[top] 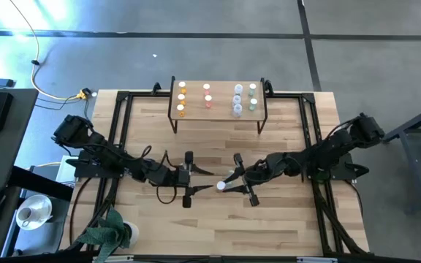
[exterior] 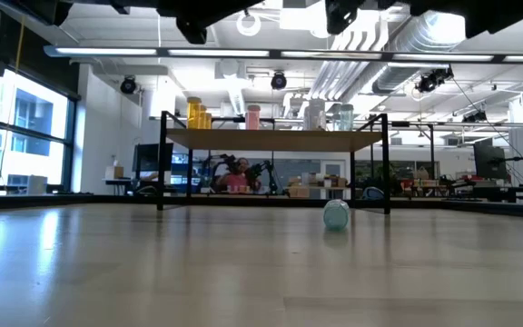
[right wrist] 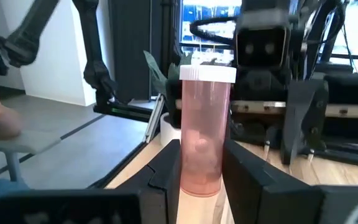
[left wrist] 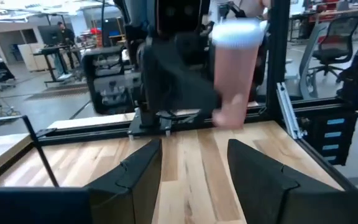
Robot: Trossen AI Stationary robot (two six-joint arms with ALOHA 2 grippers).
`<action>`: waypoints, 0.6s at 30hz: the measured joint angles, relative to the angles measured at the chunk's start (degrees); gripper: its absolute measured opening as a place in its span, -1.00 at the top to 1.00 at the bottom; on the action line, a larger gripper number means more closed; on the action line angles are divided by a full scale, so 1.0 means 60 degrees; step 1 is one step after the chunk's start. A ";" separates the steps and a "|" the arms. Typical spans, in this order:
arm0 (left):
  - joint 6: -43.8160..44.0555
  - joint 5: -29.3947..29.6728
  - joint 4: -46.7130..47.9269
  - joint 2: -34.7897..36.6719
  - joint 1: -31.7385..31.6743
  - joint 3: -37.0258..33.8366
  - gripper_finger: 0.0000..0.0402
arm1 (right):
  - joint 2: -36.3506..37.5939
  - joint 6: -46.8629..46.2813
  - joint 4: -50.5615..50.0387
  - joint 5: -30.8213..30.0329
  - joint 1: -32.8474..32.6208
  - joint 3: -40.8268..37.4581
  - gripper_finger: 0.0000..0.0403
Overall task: Pick and place medicine bottles onto shelf by color
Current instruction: Align the pink pill bottle with the other pink pill bottles on the shelf
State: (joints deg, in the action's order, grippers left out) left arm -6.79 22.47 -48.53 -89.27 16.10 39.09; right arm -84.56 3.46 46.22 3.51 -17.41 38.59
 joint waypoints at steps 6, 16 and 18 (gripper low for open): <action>0.0011 -0.0050 -0.0170 0.0000 0.0007 0.0000 0.14 | -0.0764 0.0183 0.0970 -0.0004 0.0032 0.0000 0.57; 0.0015 -0.0634 -0.0135 0.0003 0.0044 -0.0017 0.14 | -0.1946 0.0465 0.1916 0.0227 0.0186 0.0427 0.57; 0.0015 -0.0961 -0.0087 0.0003 0.0040 -0.0030 0.14 | -0.2142 0.0532 0.1912 0.0268 0.0183 0.0548 0.57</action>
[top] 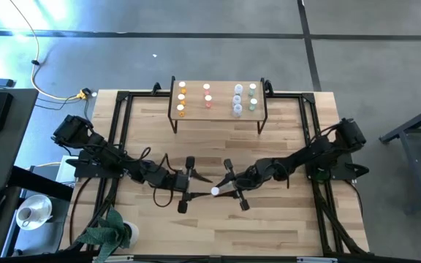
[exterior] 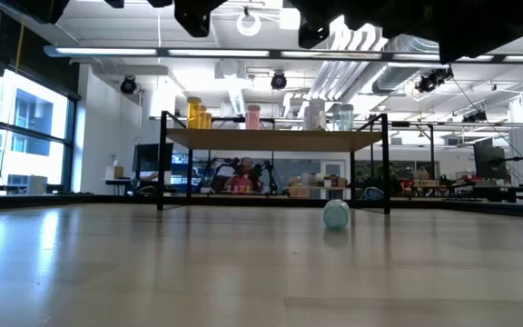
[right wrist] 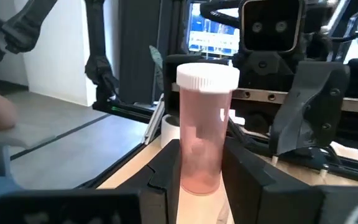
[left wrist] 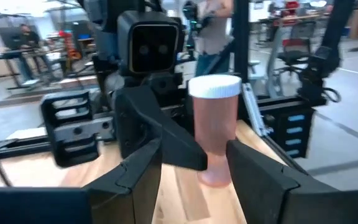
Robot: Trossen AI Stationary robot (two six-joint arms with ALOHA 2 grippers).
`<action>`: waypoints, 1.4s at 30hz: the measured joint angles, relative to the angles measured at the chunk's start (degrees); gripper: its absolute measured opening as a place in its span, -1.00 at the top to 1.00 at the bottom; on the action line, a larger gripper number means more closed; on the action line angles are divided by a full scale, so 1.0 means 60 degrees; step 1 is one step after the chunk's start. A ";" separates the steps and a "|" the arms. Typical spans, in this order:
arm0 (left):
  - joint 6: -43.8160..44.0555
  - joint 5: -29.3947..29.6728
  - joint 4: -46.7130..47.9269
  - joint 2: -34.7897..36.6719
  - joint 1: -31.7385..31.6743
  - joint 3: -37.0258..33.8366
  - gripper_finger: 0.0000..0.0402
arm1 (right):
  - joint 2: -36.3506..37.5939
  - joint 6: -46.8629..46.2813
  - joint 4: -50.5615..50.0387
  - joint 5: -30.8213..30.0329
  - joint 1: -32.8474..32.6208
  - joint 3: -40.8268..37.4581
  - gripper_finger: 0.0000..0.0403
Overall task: Pick and place medicine bottles onto shelf by color
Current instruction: Align the pink pill bottle with the other pink pill bottles on the shelf
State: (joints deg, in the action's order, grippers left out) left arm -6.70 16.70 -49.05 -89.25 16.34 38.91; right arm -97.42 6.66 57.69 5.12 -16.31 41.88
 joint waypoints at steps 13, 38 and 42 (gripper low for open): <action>0.0007 -0.0155 -0.0070 0.0000 -0.0046 0.0034 0.14 | -0.0209 0.0222 -0.0082 -0.0946 0.0035 0.0235 0.57; 0.0084 0.0276 0.0057 0.0000 -0.0025 0.0034 0.54 | -0.0202 0.0182 -0.0095 -0.0855 0.0029 0.0232 0.57; 0.0084 0.0173 0.0057 0.0000 -0.0025 0.0034 0.59 | -0.0202 0.0155 -0.0095 -0.0855 0.0029 0.0232 0.57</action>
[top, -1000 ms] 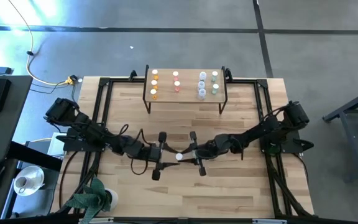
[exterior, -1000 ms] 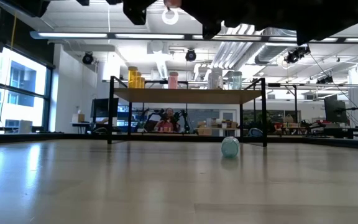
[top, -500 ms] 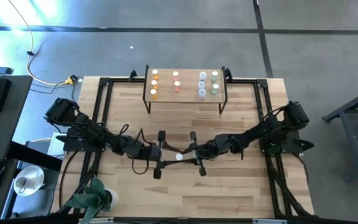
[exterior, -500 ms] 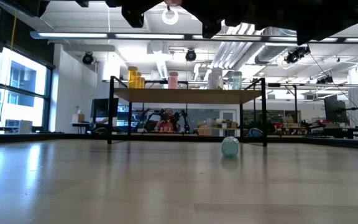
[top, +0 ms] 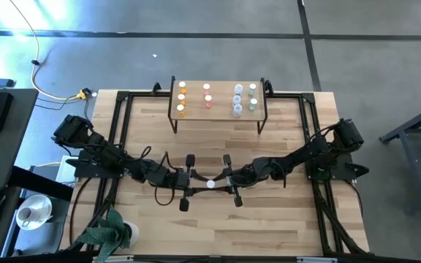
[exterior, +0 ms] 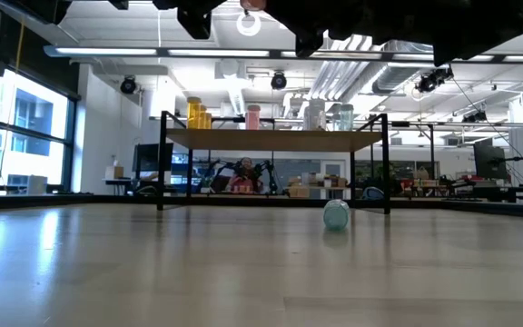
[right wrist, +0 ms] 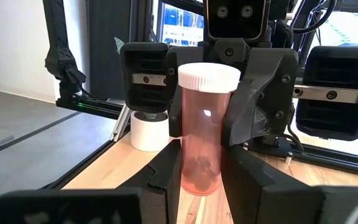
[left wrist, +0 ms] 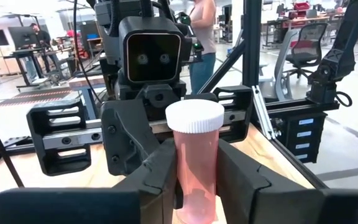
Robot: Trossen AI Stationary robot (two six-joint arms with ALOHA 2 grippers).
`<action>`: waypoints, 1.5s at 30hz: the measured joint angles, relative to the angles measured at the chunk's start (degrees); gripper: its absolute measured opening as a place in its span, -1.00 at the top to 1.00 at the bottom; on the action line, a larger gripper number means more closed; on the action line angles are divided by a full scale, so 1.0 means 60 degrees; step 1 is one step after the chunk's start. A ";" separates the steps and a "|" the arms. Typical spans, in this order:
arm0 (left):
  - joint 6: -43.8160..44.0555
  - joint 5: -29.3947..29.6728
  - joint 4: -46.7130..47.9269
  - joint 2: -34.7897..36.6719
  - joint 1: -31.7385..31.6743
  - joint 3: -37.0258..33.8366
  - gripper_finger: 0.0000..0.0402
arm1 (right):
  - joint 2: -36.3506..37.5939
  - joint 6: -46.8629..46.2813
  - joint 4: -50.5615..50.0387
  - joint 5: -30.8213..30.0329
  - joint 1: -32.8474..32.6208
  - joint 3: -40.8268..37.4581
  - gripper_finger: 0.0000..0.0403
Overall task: Pick and place medicine bottles onto shelf by color
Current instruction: Align the pink pill bottle with the other pink pill bottles on the shelf
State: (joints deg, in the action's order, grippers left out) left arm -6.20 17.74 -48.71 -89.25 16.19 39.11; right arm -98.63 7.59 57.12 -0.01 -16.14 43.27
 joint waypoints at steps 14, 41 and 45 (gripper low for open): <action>0.0000 -0.0027 0.0052 0.0000 -0.0007 -0.0011 0.57 | 0.0019 0.0037 -0.0172 -0.0450 -0.0014 -0.0004 0.45; 0.0748 0.1242 0.4143 0.1427 -0.1306 -0.0007 0.57 | 0.3442 -0.0184 -0.8047 -0.2496 0.0813 0.2334 -0.07; 0.1104 -0.0037 0.4148 0.1410 -0.2214 -0.0007 0.57 | 0.3241 0.0079 -1.0526 -0.1791 0.1273 0.4105 -0.07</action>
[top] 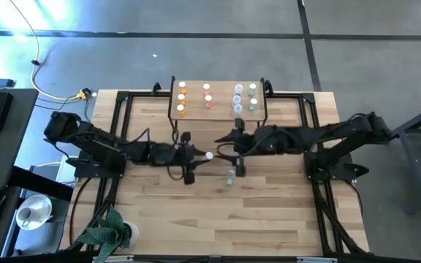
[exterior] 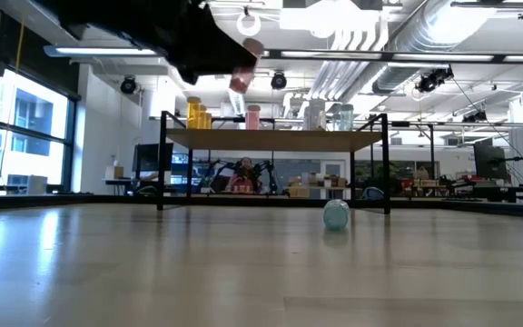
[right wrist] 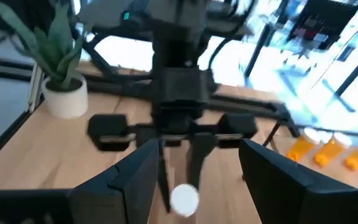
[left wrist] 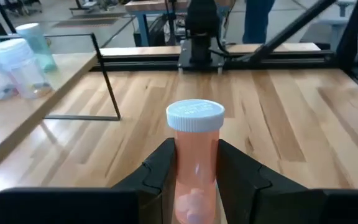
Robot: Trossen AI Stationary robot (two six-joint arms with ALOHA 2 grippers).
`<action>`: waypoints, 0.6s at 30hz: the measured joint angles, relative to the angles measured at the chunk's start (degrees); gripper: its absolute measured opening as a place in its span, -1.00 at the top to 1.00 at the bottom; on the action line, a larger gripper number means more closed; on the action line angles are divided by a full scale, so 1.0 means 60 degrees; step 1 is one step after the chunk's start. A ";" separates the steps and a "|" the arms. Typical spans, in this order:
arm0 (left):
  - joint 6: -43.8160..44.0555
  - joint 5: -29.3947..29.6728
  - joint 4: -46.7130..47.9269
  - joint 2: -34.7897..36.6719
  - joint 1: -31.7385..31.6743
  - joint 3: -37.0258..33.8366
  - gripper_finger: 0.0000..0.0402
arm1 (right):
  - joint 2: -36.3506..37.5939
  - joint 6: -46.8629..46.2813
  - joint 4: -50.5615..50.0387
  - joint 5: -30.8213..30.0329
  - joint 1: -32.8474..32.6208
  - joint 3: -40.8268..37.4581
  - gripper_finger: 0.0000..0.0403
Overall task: Pick and place medicine bottles onto shelf by color
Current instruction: Align the pink pill bottle with the other pink pill bottles on the shelf
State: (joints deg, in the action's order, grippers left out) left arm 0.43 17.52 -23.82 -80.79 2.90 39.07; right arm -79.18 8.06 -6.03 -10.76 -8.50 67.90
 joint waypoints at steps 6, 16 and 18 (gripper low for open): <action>0.0076 -0.0777 -0.0065 0.0000 -0.0843 0.0000 0.57 | -0.0544 0.0061 -0.1763 0.1773 0.0825 0.1404 -0.07; -0.0022 -0.0903 -0.0097 0.0000 -0.0877 0.0000 0.57 | -0.1497 0.0169 -0.2233 0.3103 0.1662 0.1428 -0.07; -0.0155 -0.0910 -0.0068 0.0000 -0.0827 0.0000 0.57 | -0.1694 0.0203 -0.2235 0.3160 0.1692 0.1428 -0.07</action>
State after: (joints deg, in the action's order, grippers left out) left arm -0.50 12.05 -24.23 -80.79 -2.06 39.07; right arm -89.35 9.28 -19.45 8.20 1.65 76.47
